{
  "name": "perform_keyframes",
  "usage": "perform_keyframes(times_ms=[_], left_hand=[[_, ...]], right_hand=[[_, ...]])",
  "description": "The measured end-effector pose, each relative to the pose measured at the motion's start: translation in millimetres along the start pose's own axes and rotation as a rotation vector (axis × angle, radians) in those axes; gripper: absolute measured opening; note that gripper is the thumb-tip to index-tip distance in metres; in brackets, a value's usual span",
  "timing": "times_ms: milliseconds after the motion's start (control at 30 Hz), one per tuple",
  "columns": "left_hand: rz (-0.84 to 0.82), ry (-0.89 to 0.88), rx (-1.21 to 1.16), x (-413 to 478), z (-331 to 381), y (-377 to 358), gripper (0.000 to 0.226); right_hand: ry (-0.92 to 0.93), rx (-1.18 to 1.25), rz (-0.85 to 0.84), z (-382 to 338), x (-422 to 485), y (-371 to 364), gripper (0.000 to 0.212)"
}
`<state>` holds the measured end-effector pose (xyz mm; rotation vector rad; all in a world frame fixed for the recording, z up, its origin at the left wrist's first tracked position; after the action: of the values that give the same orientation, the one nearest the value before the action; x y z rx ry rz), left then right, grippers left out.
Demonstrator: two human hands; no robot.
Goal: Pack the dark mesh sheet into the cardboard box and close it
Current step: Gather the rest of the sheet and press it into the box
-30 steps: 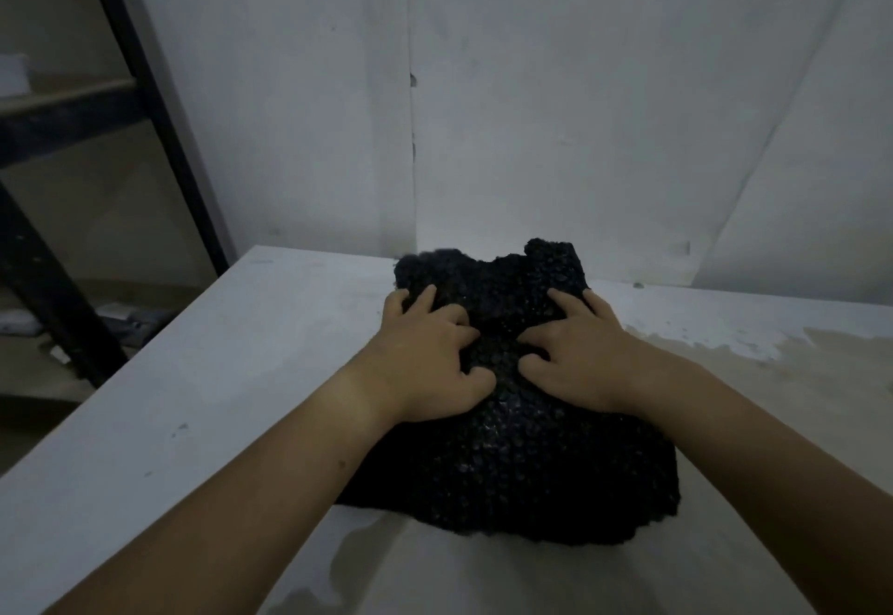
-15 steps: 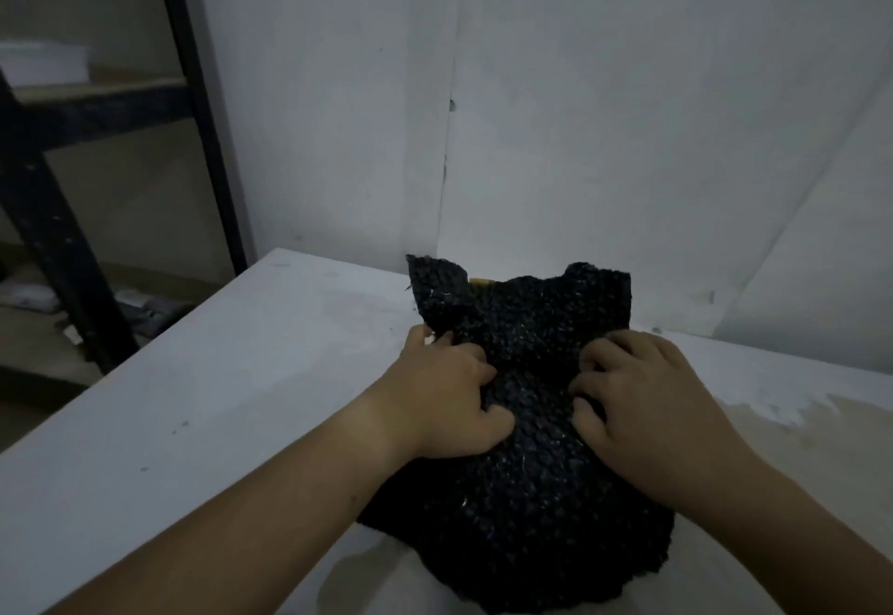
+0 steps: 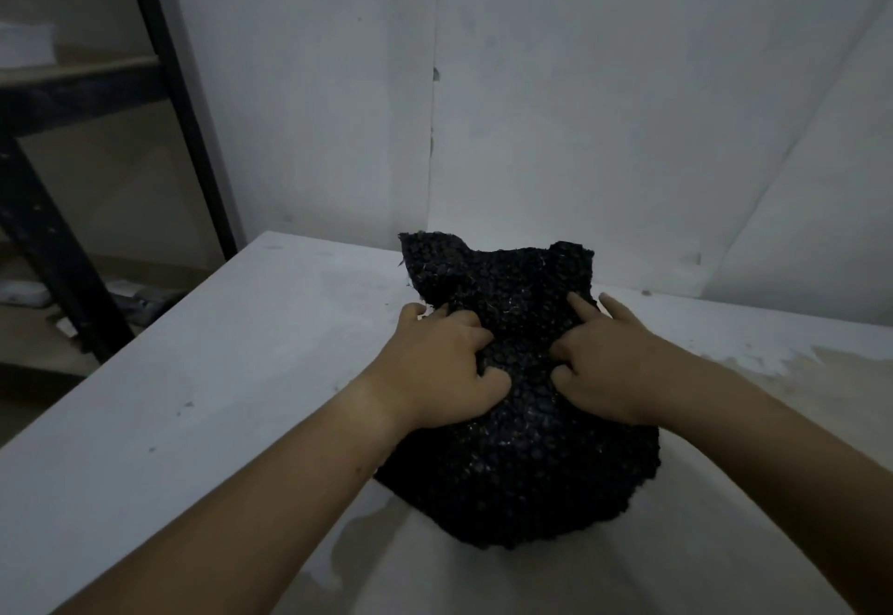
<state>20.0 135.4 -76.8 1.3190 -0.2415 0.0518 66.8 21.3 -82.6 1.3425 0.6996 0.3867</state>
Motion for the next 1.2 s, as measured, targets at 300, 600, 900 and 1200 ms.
perform_keyframes(times_ms=[300, 600, 900, 1200], left_hand=[[0.105, -0.007, 0.017, -6.9, 4.2, 3.3, 0.055], [0.285, 0.061, -0.316, -33.9, -4.2, 6.7, 0.058], [0.149, 0.03, -0.392, -40.4, -19.5, -0.6, 0.076], [0.194, -0.001, -0.302, -41.0, -13.9, 11.6, 0.062]], right_hand=[[0.21, 0.034, 0.342, 1.2, -55.8, 38.9, 0.045], [0.189, -0.001, 0.131, -6.8, -40.0, 3.2, 0.051], [0.244, 0.074, 0.45, -14.2, -74.2, 39.8, 0.042], [0.194, 0.03, 0.377, -25.4, -66.4, 21.4, 0.049]])
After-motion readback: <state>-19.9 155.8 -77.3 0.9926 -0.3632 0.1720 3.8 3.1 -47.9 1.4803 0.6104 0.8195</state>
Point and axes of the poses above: each hand's wrist, its own x-axis towards the middle knuckle, its own y-axis out of the back of the hand, z = x × y, the point moved 10 cm from there along x, towards the middle knuckle, and after that the axes turned 3 degrees about -y, right-handed, at the moved point
